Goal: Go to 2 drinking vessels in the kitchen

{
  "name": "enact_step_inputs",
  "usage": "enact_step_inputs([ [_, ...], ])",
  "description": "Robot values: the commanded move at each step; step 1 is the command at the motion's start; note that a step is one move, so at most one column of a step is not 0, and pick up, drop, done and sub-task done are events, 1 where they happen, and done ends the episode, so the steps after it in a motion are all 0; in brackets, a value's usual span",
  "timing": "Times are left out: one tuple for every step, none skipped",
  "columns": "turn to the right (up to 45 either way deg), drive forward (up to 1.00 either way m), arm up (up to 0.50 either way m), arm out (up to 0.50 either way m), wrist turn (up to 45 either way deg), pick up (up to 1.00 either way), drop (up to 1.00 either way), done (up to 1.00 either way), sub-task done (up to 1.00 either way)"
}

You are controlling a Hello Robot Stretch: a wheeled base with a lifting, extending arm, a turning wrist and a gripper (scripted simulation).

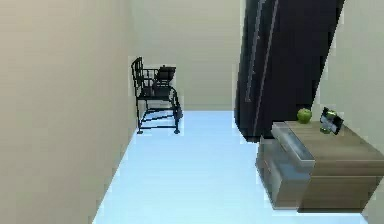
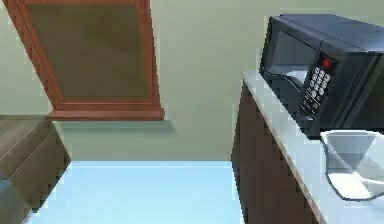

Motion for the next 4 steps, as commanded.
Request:
enact_step_inputs([
  [-45.0, 0.0, 0.0, 0.0, 0.0, 0.0, 0.0, 0.0, 0.0],
  [-45.0, 0.0, 0.0, 0.0, 0.0, 0.0, 0.0, 0.0, 0.0],
  [-45.0, 0.0, 0.0, 0.0, 0.0, 0.0, 0.0, 0.0, 0.0],
  [-39.0, 0.0, 0.0, 0.0, 0.0, 0.0, 0.0, 0.0, 0.0],
])
